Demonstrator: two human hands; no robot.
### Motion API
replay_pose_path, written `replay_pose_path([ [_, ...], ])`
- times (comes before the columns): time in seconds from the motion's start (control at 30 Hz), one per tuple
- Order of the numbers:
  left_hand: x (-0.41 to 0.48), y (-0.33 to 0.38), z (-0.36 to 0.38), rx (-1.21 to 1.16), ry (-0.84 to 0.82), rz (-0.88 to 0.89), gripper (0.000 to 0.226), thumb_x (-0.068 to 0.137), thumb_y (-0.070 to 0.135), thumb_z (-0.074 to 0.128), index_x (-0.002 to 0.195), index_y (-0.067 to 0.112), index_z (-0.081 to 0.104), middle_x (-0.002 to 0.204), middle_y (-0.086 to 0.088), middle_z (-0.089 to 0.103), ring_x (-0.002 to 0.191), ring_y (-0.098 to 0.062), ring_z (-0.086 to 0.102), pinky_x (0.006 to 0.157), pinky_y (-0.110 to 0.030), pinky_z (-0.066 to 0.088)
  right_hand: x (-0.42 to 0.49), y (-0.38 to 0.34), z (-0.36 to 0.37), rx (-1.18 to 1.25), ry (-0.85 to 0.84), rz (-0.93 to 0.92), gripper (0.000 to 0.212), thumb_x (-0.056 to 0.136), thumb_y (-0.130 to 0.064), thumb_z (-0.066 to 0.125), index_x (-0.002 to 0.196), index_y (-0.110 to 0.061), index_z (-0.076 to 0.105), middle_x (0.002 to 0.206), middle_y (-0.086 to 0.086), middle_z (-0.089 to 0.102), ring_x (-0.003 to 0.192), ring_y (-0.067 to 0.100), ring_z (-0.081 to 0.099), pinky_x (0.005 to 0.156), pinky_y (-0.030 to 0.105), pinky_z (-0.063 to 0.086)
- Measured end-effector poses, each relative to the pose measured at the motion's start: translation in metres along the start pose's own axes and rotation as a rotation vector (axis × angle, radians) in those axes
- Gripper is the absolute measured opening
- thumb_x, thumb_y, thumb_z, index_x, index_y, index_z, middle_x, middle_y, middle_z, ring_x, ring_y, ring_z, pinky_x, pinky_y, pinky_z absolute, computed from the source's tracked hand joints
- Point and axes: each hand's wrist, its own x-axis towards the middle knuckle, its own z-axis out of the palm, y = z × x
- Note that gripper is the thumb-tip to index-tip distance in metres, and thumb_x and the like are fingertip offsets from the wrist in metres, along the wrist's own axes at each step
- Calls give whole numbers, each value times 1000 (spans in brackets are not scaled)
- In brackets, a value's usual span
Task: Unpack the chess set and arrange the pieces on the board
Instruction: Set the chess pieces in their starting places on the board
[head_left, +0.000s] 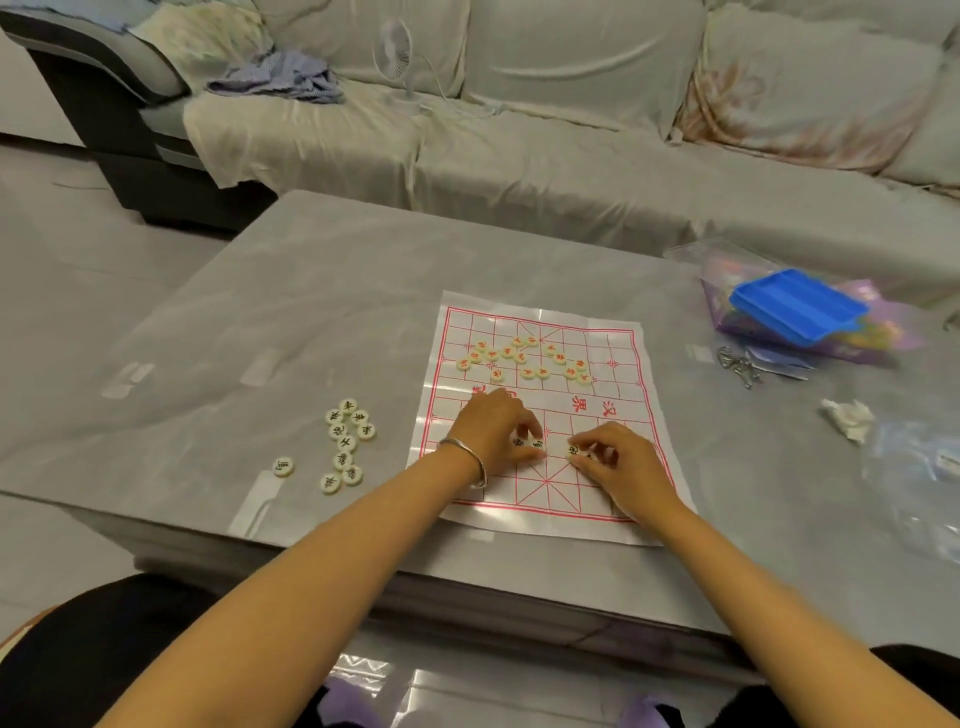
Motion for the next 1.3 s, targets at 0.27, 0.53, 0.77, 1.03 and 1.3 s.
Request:
replay_pose_path([
  [0.27,-38,-32,-26,-108,112,-70,48,81,47,62,124,28,55,125,4,56,117,-17,45,100,-33,36,4,-35,13,38,9,-81,26,85,-21,67,110,-26,62,112,-11,56,97,6,52,92,24,45],
  [0.53,-140,-134,-76,-123,167,-284,53,76,47,67,123,26,53,122,2,51,100,-13,47,93,-30,42,4,-117,88,82,-261,-350,38,85,-33,66,122,-26,57,129,-9,54,115,7,50,98,20,38],
  [0.77,-174,-159,-74,-159,-23,-288,89,46,85,55,119,34,50,112,13,40,92,-6,50,81,-16,43,9,-156,134,-45,-375,-473,55,89,-34,60,139,-22,42,151,-2,31,139,13,26,112,25,19],
  [1.03,-167,-149,-55,-234,93,-207,37,71,40,76,104,28,63,100,7,52,81,-8,52,71,-10,40,11,-144,129,-181,-279,-550,32,88,-39,59,117,-27,64,125,-4,56,117,12,45,94,26,38],
  [1.3,-155,-141,-52,-221,149,-199,25,77,32,72,99,22,67,88,7,52,68,-6,47,66,-19,41,17,-146,130,-106,-271,-489,31,86,-35,64,114,-23,65,109,-3,60,98,12,51,79,22,40],
])
